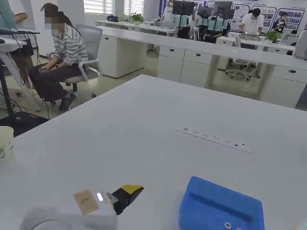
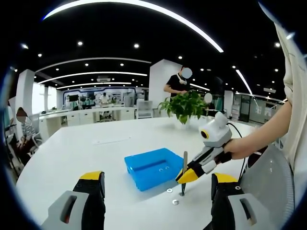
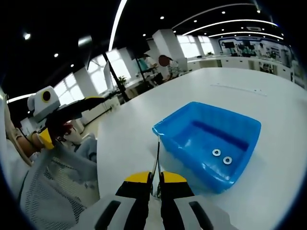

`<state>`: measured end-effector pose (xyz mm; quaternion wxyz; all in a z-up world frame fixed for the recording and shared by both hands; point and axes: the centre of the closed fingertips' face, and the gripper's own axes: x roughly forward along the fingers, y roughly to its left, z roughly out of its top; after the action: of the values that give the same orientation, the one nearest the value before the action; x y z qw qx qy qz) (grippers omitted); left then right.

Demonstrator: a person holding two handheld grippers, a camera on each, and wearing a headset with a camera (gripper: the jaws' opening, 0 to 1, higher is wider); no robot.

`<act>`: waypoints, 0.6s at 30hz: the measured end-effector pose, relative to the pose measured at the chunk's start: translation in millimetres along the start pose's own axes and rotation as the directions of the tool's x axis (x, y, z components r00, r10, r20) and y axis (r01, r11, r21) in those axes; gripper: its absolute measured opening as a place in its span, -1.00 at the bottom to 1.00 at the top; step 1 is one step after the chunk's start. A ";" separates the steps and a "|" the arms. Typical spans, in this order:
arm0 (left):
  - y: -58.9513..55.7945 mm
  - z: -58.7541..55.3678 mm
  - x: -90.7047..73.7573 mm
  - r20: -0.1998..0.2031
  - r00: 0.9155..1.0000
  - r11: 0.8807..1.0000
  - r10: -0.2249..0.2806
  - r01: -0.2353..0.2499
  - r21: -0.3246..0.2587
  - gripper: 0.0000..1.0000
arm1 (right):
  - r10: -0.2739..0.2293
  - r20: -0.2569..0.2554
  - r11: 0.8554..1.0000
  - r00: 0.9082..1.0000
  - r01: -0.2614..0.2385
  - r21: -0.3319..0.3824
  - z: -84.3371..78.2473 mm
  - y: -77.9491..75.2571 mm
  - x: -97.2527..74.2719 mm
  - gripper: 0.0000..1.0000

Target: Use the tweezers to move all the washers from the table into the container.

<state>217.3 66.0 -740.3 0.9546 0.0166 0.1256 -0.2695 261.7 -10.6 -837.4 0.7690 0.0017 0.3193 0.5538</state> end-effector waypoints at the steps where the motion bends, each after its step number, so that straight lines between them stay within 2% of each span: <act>1: 0.2 -0.2 0.0 -0.001 1.000 1.000 0.001 -0.001 0.000 0.87 | 0.002 -0.002 1.000 1.000 -0.002 -0.001 -0.2 1.5 0.0 -0.91; 5: -0.1 -0.3 0.1 -0.003 1.000 1.000 -0.001 0.001 0.000 0.87 | 0.001 -0.004 1.000 1.000 -0.001 -0.023 -0.5 4.6 0.2 -0.92; 6: -0.3 -0.5 0.3 -0.005 1.000 1.000 -0.002 0.002 0.001 0.87 | 0.002 -0.008 0.998 1.000 -0.002 -0.063 -0.7 7.0 0.4 -0.91; 8: -0.7 -0.9 0.6 -0.007 1.000 1.000 -0.004 0.004 0.003 0.87 | -0.010 -0.019 0.990 1.000 0.007 -0.138 -1.3 9.8 0.2 -0.92; 10: -1.1 -1.3 0.8 -0.009 1.000 1.000 -0.006 0.006 0.004 0.87 | 0.000 -0.030 0.978 1.000 -0.006 -0.207 -2.8 14.8 2.0 -0.92; 13: -1.4 -1.6 1.0 -0.010 1.000 1.000 -0.008 0.008 0.005 0.87 | -0.002 -0.038 0.970 0.999 -0.007 -0.244 -4.2 19.7 3.7 -0.91; 15: -1.9 -1.7 1.1 -0.010 1.000 1.000 -0.010 0.010 0.005 0.87 | -0.025 -0.041 0.959 0.999 0.012 -0.283 -4.1 18.0 3.9 -0.92; 17: -2.0 -2.2 1.1 -0.013 1.000 1.000 -0.010 0.010 0.007 0.87 | -0.019 -0.043 0.956 0.999 0.006 -0.292 -5.0 20.9 5.2 -0.92; 18: -2.1 -2.2 1.1 -0.013 1.000 1.000 -0.011 0.011 0.008 0.87 | -0.027 -0.043 0.949 0.999 0.012 -0.314 -4.9 20.7 5.6 -0.92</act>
<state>216.7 63.8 -742.6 0.9522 0.0213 0.1309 -0.2751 242.6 0.5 -836.7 0.7571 -0.1368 0.2451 0.5899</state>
